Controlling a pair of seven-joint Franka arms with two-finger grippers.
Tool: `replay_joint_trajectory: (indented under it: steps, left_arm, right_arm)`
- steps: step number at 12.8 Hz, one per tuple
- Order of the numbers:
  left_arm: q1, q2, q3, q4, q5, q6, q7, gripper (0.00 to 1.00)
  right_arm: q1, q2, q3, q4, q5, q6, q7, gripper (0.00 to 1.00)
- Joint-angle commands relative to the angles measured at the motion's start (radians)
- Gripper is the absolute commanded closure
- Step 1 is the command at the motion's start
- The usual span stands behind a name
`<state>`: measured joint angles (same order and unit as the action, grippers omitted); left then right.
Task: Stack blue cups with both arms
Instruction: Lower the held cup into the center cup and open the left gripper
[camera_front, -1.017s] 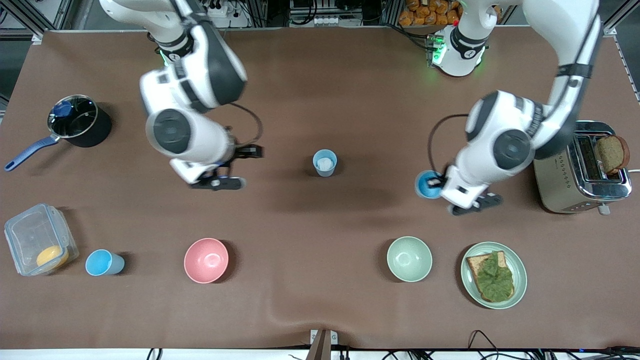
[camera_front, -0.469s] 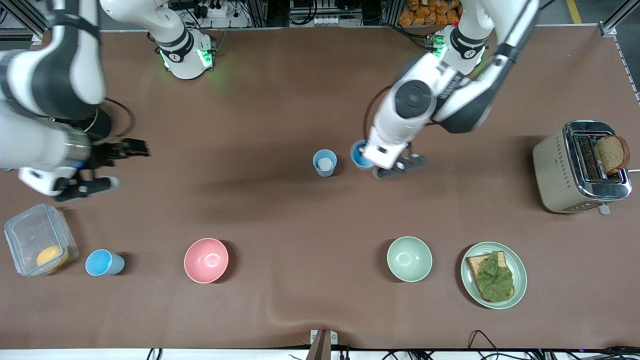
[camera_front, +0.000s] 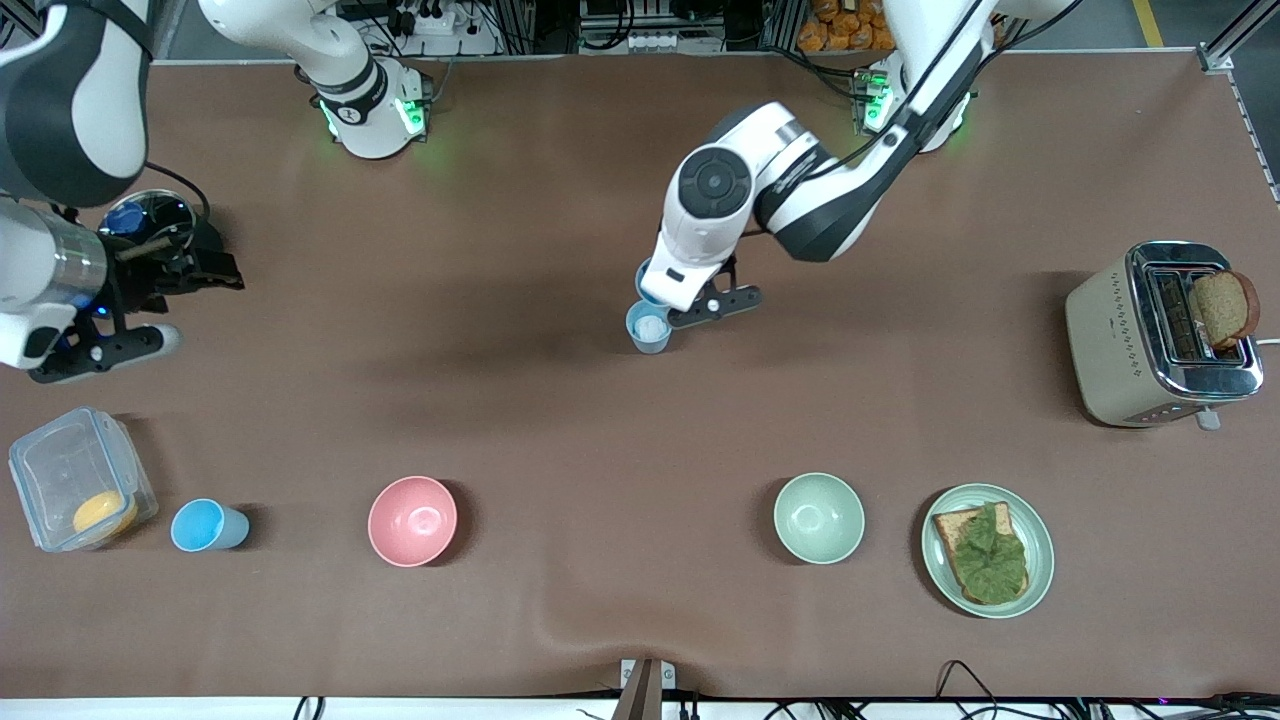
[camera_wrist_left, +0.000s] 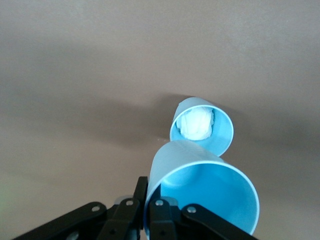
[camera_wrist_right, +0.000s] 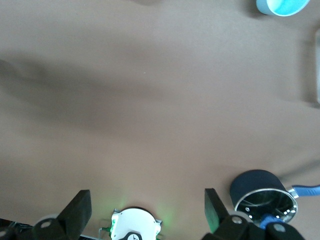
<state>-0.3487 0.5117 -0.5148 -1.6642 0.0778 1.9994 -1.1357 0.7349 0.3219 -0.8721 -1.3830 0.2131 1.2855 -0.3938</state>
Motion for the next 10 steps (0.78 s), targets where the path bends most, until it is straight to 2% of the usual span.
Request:
replay_joint_trajectory:
  steps: [1, 10]
  left_arm:
    - [-0.026, 0.08, 0.005, 0.072, 0.082, -0.01, -0.068, 1.0]
    - [-0.035, 0.11, 0.005, 0.104, 0.079, -0.001, -0.075, 1.0]
  right_arm:
    - [0.008, -0.003, -0.024, 0.027, -0.018, -0.028, -0.005, 0.0]
    - [0.027, 0.002, -0.013, 0.027, -0.029, -0.028, -0.002, 0.0]
